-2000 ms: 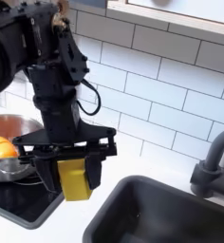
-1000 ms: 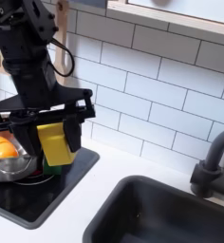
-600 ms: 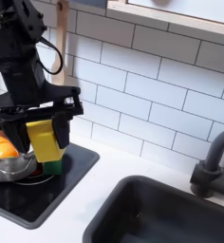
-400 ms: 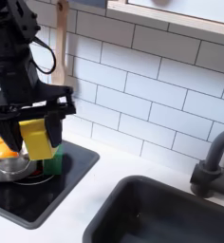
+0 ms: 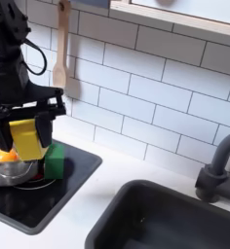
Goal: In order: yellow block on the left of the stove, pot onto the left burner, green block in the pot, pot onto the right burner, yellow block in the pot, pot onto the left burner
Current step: 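Put the yellow block on the left of the stove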
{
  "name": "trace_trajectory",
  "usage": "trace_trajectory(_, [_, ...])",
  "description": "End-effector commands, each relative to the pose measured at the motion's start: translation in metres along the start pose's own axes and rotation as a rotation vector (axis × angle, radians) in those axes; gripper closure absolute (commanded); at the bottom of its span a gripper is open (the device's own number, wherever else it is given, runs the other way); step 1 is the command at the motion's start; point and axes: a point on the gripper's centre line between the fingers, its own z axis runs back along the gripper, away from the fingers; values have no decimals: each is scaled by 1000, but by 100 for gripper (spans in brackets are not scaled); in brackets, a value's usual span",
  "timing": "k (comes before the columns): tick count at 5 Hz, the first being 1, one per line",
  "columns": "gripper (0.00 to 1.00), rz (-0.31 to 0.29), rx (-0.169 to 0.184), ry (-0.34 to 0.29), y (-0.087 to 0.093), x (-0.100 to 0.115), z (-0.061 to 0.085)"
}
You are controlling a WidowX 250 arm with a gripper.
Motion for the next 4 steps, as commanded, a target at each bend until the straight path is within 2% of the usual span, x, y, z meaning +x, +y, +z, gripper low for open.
trace_trajectory(1, [100, 9, 20, 1, 9, 12, -9])
trace_trajectory(3, [100, 22, 40, 3, 18, 26, -14])
trace_trajectory(4, [100, 53, 34, 9, 25, 39, -15])
